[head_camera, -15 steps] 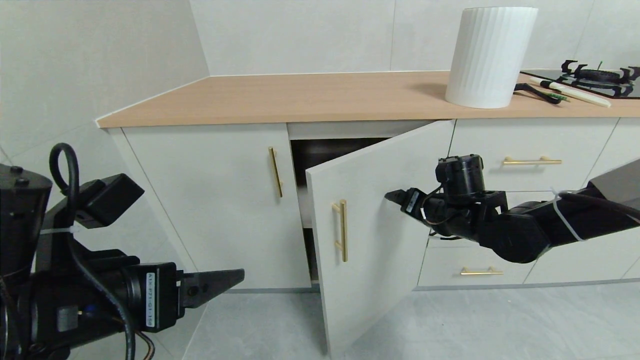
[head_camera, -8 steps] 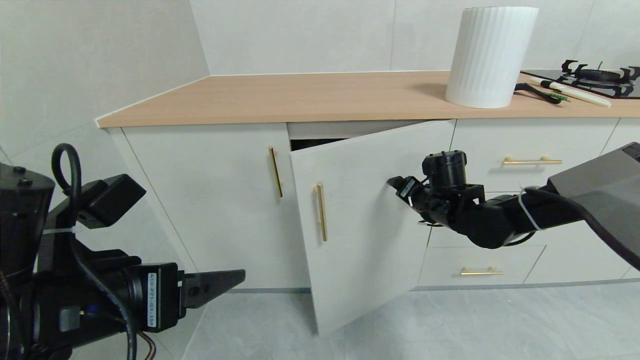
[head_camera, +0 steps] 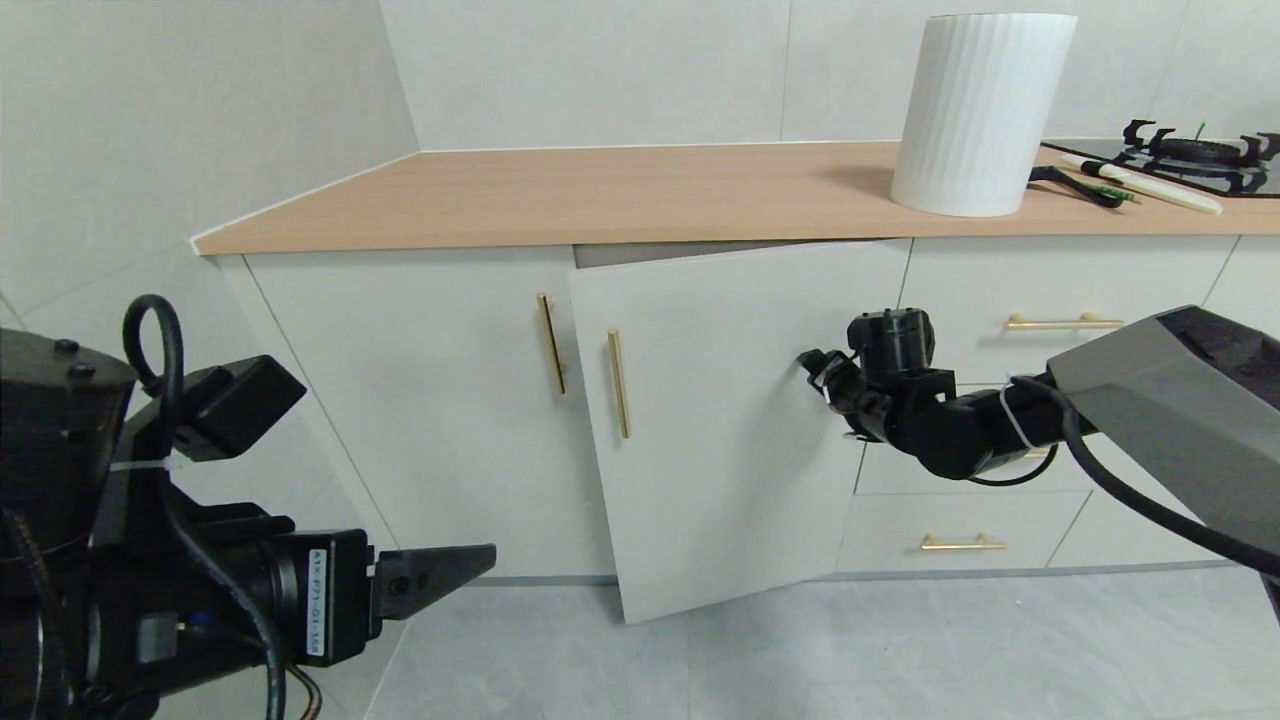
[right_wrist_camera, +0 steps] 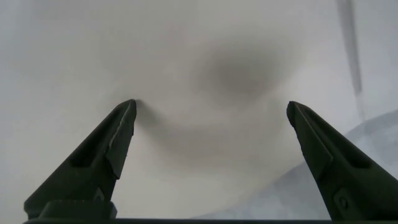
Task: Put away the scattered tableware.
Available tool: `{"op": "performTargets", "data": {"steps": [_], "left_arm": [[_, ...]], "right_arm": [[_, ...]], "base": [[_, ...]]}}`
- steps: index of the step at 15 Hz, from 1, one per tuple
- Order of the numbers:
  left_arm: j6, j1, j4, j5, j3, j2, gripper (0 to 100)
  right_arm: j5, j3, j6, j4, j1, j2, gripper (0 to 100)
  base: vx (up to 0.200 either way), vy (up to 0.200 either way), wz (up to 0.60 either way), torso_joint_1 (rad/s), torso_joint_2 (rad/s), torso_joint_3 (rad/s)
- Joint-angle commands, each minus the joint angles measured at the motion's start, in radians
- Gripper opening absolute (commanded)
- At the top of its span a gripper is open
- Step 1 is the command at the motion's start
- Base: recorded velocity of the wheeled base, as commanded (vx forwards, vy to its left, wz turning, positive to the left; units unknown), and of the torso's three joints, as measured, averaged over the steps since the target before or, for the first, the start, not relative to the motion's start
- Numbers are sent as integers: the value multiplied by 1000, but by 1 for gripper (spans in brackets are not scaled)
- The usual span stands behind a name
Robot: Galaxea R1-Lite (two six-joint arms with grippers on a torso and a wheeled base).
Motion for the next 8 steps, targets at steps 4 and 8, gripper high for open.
{"op": "performTargets", "data": {"steps": [4,8], "left_arm": [[-1,0,0,1,1,10,100],[-1,0,0,1,1,13,100]], "right_arm": [[-12,-63,0,-1,-35,59,100],[-15,-79,0,1,-46,76,100]], "base": [[0,0,0,0,0,0],[0,0,0,0,0,0]]}}
